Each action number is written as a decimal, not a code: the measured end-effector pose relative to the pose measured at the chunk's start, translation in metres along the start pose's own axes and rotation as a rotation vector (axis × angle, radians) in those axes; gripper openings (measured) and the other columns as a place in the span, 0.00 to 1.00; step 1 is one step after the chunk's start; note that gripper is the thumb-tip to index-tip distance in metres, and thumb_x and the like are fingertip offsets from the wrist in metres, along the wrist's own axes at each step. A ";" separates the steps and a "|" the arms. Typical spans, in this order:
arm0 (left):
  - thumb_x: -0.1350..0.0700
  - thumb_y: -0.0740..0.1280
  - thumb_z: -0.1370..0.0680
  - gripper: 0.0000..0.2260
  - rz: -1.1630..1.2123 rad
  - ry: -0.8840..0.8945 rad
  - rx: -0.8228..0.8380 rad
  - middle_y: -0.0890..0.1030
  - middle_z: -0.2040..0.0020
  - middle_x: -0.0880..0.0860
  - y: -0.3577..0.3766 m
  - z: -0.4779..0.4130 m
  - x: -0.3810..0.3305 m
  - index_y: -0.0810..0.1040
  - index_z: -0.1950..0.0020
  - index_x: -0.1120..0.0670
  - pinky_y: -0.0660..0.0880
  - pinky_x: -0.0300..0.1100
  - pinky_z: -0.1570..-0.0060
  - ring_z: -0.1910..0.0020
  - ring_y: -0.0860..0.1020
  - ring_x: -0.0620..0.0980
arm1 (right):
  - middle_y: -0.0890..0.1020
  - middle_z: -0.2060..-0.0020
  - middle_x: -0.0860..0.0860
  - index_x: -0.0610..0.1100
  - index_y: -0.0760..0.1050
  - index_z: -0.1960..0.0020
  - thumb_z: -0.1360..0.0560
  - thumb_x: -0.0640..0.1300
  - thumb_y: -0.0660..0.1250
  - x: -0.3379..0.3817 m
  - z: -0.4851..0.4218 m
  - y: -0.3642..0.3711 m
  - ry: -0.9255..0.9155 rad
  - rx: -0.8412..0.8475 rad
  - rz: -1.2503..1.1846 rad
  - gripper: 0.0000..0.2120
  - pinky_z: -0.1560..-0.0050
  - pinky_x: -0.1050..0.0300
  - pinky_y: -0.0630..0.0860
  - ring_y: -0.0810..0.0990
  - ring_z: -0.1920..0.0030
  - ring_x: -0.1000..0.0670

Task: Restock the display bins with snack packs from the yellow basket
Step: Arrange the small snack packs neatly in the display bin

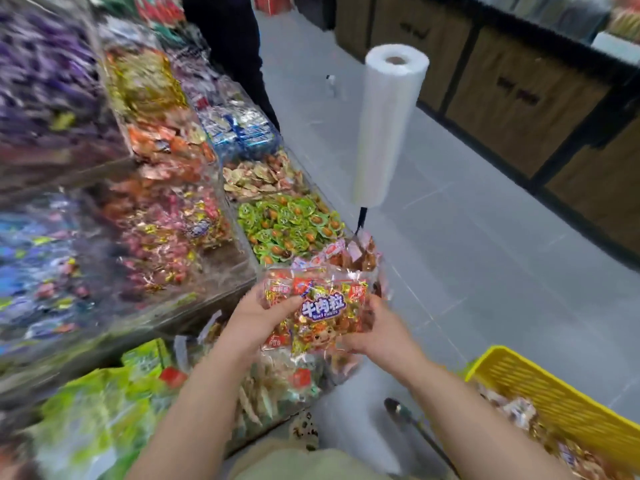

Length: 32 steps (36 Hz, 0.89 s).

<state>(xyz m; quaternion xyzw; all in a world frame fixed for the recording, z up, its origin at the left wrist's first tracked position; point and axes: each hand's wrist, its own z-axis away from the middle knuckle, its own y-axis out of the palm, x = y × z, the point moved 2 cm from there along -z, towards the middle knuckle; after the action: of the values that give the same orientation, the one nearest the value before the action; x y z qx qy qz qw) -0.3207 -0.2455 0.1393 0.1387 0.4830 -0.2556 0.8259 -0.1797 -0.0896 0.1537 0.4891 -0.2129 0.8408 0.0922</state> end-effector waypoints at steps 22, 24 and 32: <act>0.27 0.76 0.55 0.60 -0.019 -0.070 -0.244 0.75 0.36 0.49 -0.126 -0.014 -0.029 0.64 0.25 0.44 0.72 0.53 0.37 0.39 0.76 0.51 | 0.80 0.63 0.56 0.51 0.74 0.47 0.32 0.50 0.75 0.174 -0.109 0.091 -0.279 0.608 0.713 0.17 0.74 0.73 0.67 0.74 0.74 0.67; 0.28 0.76 0.52 0.60 -0.035 -0.073 -0.273 0.71 0.39 0.46 -0.131 -0.012 -0.031 0.59 0.23 0.44 0.70 0.46 0.41 0.41 0.72 0.48 | 0.78 0.64 0.56 0.52 0.76 0.47 0.33 0.49 0.77 0.178 -0.119 0.099 -0.265 0.646 0.713 0.17 0.76 0.75 0.65 0.74 0.74 0.66; 0.36 0.77 0.41 0.45 -0.096 -0.007 -0.366 0.75 0.34 0.47 -0.153 -0.013 -0.047 0.69 0.28 0.47 0.73 0.50 0.38 0.38 0.75 0.49 | 0.77 0.67 0.60 0.54 0.73 0.64 0.33 0.68 0.66 0.192 -0.151 0.135 -0.223 0.705 0.876 0.18 0.64 0.63 0.71 0.75 0.66 0.58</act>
<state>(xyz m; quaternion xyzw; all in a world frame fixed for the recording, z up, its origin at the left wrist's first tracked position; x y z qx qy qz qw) -0.4346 -0.3529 0.1762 -0.0380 0.5247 -0.2030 0.8259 -0.4442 -0.1526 0.2177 0.4420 -0.1111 0.7641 -0.4566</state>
